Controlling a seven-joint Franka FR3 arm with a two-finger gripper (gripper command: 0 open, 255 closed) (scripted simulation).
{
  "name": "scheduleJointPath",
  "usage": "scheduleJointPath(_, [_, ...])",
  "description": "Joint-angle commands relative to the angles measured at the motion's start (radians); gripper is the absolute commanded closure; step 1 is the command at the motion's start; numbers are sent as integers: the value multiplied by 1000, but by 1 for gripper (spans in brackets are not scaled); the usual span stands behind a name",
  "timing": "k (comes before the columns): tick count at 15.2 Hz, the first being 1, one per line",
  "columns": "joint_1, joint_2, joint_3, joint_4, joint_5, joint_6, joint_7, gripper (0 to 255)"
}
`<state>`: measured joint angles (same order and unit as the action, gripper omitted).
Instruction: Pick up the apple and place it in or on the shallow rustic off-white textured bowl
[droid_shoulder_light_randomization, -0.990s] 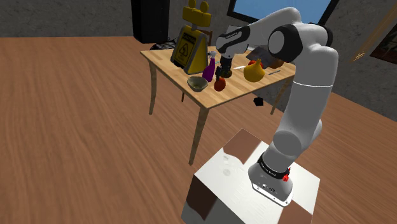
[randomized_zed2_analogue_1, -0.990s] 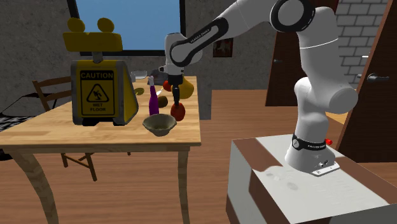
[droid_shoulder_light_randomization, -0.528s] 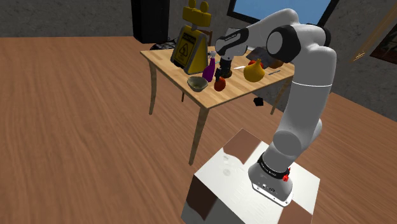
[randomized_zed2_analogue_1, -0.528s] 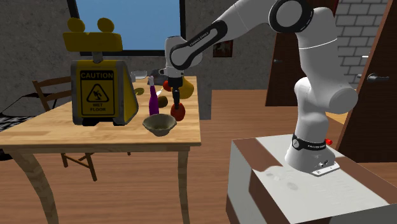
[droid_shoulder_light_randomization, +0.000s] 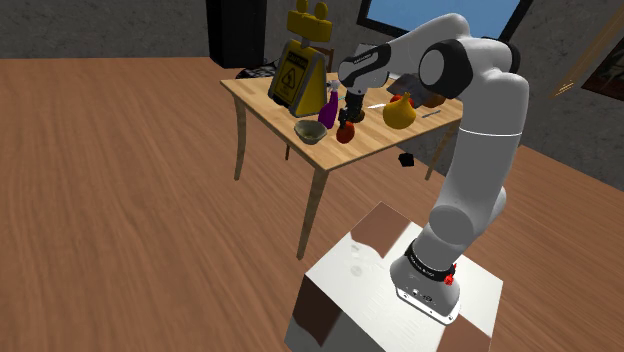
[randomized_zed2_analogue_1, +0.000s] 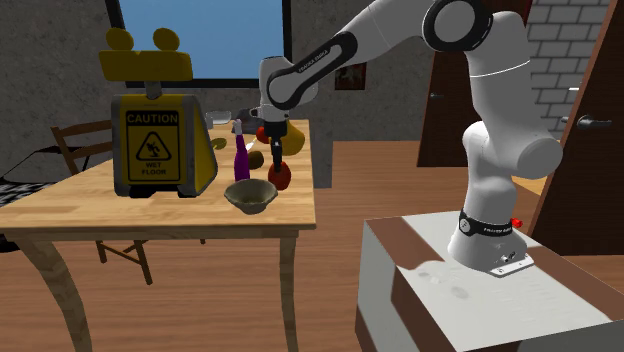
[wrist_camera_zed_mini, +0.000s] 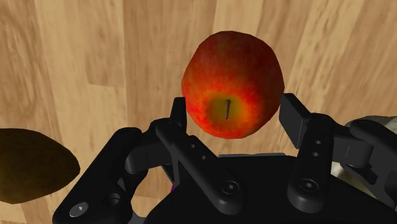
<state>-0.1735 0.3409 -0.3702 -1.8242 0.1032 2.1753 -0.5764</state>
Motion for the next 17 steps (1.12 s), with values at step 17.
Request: scheduleJointPath(17, [7,-64,-12,92,-30,-153,16,255])
